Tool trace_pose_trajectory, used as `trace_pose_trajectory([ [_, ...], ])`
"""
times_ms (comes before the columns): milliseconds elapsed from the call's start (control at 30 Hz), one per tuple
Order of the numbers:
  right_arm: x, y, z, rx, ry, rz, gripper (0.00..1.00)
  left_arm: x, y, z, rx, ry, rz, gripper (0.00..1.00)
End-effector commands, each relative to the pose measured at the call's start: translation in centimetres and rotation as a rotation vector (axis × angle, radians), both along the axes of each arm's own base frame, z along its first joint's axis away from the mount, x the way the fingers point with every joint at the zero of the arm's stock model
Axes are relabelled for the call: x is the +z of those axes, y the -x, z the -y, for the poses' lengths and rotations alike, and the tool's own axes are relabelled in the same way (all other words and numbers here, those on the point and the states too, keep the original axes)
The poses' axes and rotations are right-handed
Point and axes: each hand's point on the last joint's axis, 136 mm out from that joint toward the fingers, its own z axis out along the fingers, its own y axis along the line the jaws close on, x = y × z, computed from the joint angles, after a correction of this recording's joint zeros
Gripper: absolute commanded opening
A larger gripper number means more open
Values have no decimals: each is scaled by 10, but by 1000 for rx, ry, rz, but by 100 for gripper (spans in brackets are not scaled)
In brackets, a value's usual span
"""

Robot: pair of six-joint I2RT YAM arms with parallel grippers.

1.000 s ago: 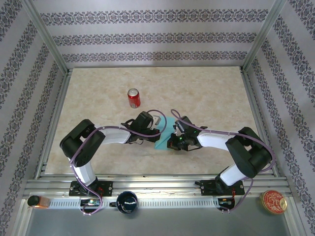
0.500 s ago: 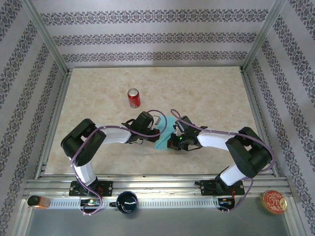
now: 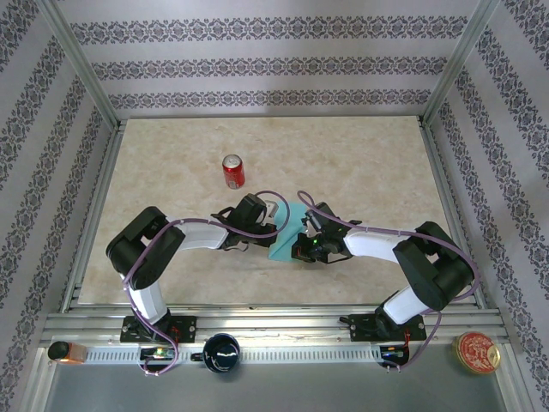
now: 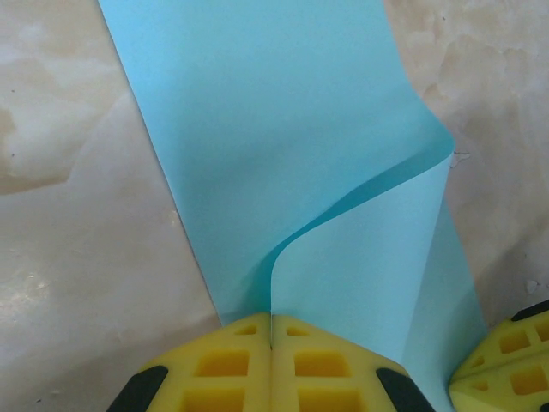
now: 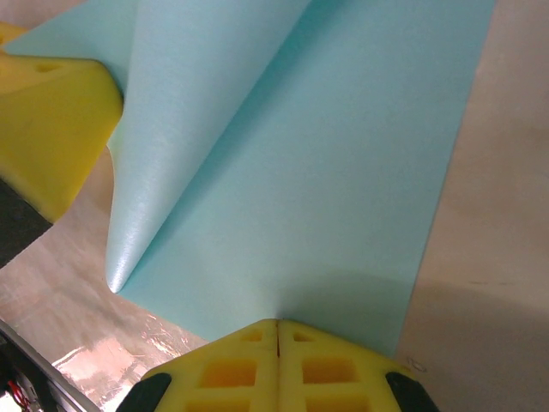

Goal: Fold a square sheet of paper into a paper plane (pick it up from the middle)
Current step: Fold the triangle a second time at the center of the table.

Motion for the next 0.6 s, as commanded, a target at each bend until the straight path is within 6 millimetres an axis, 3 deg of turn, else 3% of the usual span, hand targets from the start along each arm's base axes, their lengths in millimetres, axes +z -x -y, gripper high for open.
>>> trace_pose_trajectory([
  [0, -18, 11, 18, -14, 88, -65, 4, -4, -5, 0, 9, -5, -26, 2],
  [567, -13, 8, 16, -21, 72, -60, 8, -14, 0, -2, -4, -16, -52, 2],
])
